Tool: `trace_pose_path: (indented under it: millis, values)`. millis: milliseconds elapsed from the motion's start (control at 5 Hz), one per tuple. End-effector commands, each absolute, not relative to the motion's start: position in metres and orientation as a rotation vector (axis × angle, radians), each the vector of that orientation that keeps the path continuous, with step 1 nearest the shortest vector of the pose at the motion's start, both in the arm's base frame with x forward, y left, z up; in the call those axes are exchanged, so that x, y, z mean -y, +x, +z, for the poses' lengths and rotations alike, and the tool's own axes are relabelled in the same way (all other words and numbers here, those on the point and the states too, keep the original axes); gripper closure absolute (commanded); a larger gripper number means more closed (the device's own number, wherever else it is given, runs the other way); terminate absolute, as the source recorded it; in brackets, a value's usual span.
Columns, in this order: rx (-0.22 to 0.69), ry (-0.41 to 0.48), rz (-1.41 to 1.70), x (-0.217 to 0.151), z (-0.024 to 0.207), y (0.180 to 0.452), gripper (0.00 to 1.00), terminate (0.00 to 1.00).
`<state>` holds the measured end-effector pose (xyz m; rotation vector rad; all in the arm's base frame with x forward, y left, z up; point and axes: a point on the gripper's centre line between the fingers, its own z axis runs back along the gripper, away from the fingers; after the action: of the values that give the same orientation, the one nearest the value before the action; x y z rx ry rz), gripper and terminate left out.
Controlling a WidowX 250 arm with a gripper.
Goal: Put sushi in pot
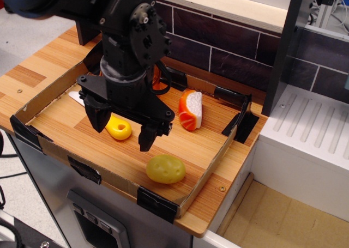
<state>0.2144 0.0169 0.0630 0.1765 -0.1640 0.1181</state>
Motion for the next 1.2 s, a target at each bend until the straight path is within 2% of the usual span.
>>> trace_pose_path:
  millis: [0, 200, 400, 600, 800, 1000]
  values:
    - [0.164, 0.177, 0.118, -0.017, 0.063, 0.214, 0.0, 0.0]
    - [0.165, 0.133, 0.152, -0.007, 0.084, 0.228, 0.0, 0.0]
    - [0.142, 0.101, 0.223, -0.002, 0.09, 0.25, 0.0, 0.0]
    - [0.142, 0.06, 0.312, 0.0, 0.09, 0.27, 0.0, 0.0]
    - [0.146, 0.052, 0.417, 0.004, 0.078, 0.287, 0.0, 0.0]
    - [0.161, 0.003, 0.528, 0.005, 0.074, 0.3, 0.0, 0.0]
